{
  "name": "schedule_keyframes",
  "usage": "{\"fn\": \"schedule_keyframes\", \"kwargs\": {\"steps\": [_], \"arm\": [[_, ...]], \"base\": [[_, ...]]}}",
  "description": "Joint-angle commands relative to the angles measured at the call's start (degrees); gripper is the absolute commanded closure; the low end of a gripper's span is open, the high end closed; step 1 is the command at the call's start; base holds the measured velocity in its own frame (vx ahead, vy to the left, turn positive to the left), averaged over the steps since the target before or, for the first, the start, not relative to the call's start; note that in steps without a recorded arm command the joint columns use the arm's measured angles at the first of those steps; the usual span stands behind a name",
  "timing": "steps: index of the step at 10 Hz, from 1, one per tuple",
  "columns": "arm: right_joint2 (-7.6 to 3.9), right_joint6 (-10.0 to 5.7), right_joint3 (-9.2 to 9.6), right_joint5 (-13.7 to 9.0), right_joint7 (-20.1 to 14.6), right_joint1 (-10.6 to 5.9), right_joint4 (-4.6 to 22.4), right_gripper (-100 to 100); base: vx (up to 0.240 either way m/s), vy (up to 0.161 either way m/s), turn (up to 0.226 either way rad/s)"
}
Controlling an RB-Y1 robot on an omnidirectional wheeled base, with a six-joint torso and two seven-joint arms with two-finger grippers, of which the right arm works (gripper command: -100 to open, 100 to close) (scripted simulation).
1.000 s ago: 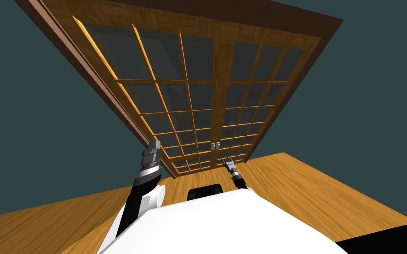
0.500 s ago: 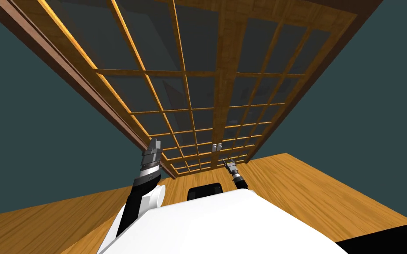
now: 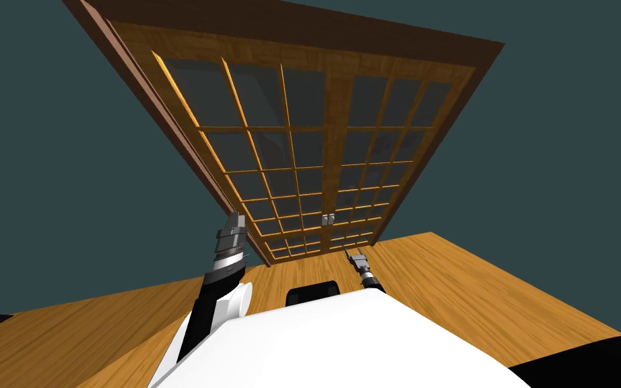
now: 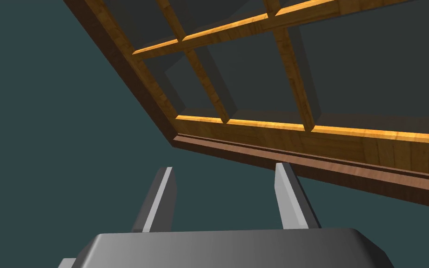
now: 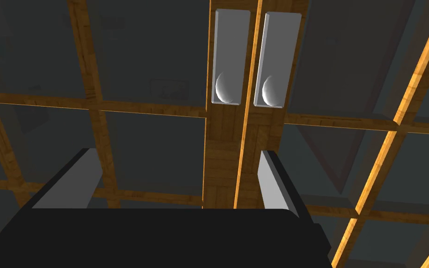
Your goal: Pull the door open
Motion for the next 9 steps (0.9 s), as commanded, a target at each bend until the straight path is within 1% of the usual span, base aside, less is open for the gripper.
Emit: {"fn": "schedule_keyframes", "kwargs": {"steps": [1,2,3,4,8,9], "arm": [[-0.10,0.51,-1.38,-0.61,0.54,0.58,1.23,-100],[-0.12,0.70,-2.30,-1.02,0.94,1.10,2.03,-100],[-0.12,0.70,-2.30,-1.02,0.94,1.10,2.03,-100],[-0.13,0.97,-3.67,-1.63,1.54,1.80,3.20,-100],[0.03,1.79,-7.68,-3.44,3.38,3.14,6.45,-100],[0.03,1.79,-7.68,-3.44,3.38,3.14,6.45,-100]], "base": [[-0.202,-0.036,0.027],[-0.178,-0.017,0.048],[-0.119,-0.022,0.007],[-0.153,-0.023,0.048],[-0.182,-0.056,0.071],[-0.104,-0.027,0.028]]}}
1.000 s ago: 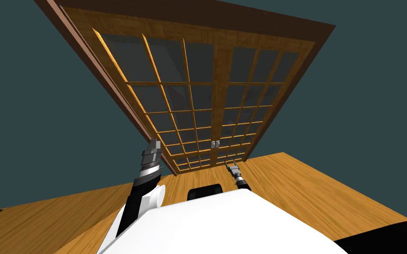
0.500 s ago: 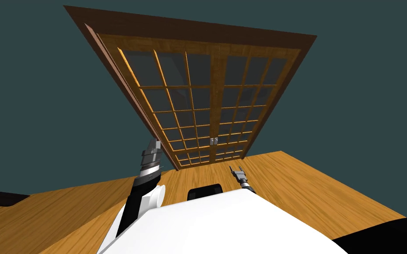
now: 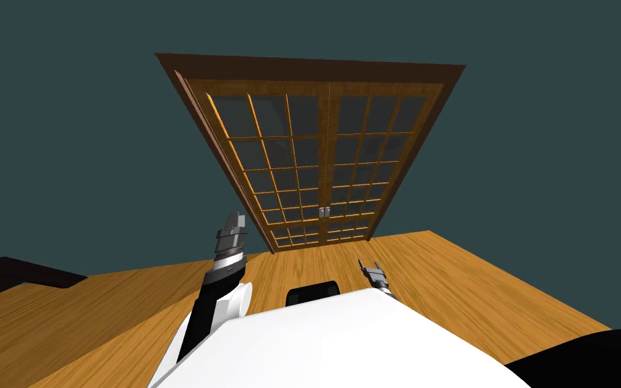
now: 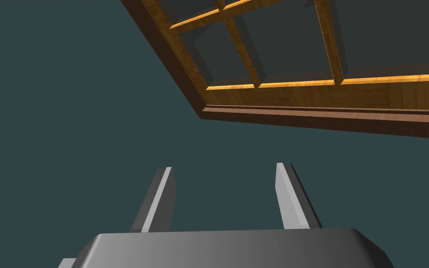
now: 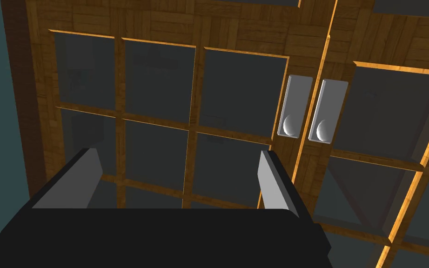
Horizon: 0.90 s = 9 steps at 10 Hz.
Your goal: Pull the door open
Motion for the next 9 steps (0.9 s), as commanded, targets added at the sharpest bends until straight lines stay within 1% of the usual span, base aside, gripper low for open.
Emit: {"fn": "schedule_keyframes", "kwargs": {"steps": [1,2,3,4,6,8,9], "arm": [[0.22,-0.33,-1.45,-0.65,0.76,0.20,1.60,-100],[0.32,-0.12,-2.49,-1.13,1.27,0.32,2.39,-100],[0.40,0.00,-3.09,-1.41,1.57,0.29,2.82,-100],[0.57,0.24,-4.26,-1.95,2.19,0.18,3.66,-100],[0.98,0.63,-6.20,-2.87,3.27,-0.48,4.96,-100],[1.71,0.99,-8.07,-3.79,4.52,-2.39,5.94,-100],[2.07,1.10,-8.68,-4.11,5.01,-3.52,6.16,-100]], "base": [[-0.086,-0.030,0.073],[-0.102,-0.045,0.121],[-0.087,-0.051,0.084],[-0.084,-0.063,0.127],[-0.058,-0.066,0.150],[0.025,-0.077,0.230],[0.116,-0.077,0.262]]}}
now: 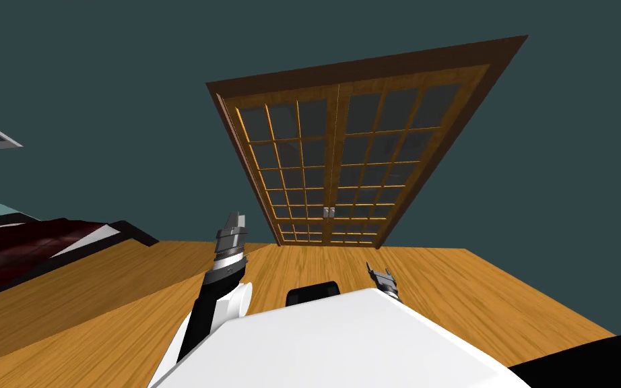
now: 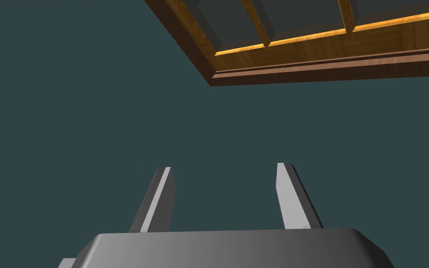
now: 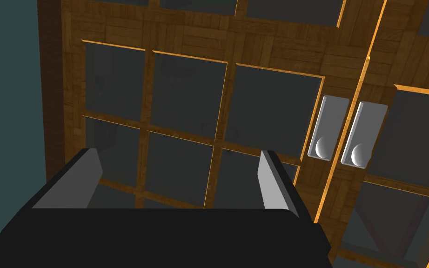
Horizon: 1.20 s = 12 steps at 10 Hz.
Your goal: Pull the door open
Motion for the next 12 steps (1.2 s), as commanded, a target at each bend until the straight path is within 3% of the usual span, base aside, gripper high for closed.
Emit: {"fn": "schedule_keyframes", "kwargs": {"steps": [1,3,9,10,11,12], "arm": [[0.54,0.29,-0.69,-0.37,0.69,-1.59,-0.12,-100],[0.84,0.32,-0.90,-0.50,0.97,-2.63,-0.17,-100],[2.24,0.24,-0.76,-0.60,1.79,-8.11,-1.34,-100],[2.24,0.24,-0.76,-0.60,1.79,-8.11,-1.34,-100],[2.64,0.17,-0.49,-0.52,1.92,-9.79,-1.87,-100],[2.74,0.15,-0.42,-0.50,1.95,-10.21,-2.00,-100]], "base": [[0.170,-0.078,0.188],[0.130,-0.058,0.090],[0.144,-0.038,0.124],[0.118,-0.029,0.026],[0.129,-0.048,0.118],[0.168,-0.041,0.128]]}}
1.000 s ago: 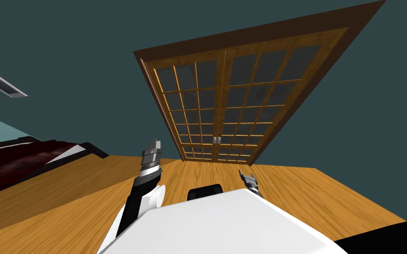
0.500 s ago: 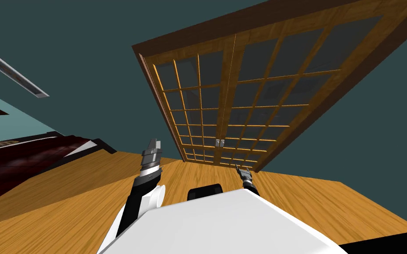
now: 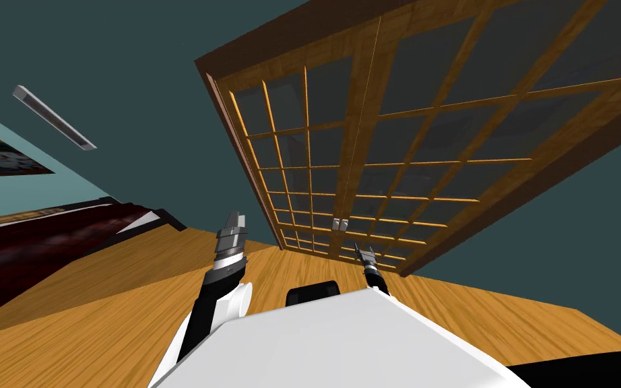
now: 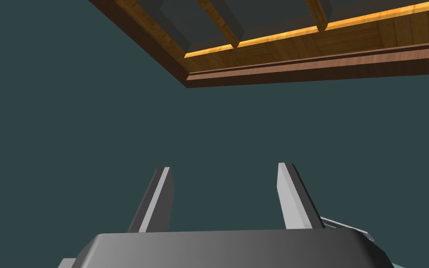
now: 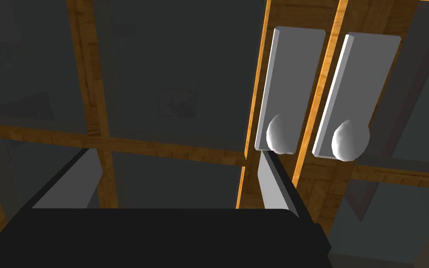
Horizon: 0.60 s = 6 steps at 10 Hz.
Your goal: Pull the door open
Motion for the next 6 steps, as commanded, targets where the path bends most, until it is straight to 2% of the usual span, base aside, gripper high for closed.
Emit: {"fn": "schedule_keyframes", "kwargs": {"steps": [1,2,6], "arm": [[0.60,-0.21,0.14,0.06,0.42,-1.59,-0.07,-100],[0.89,-0.30,0.49,0.18,0.45,-2.91,-0.58,-100],[1.58,-0.49,1.30,0.46,0.54,-5.93,-1.75,-100]], "base": [[0.179,-0.024,0.094],[0.178,-0.041,0.140],[0.171,-0.048,0.090]]}}
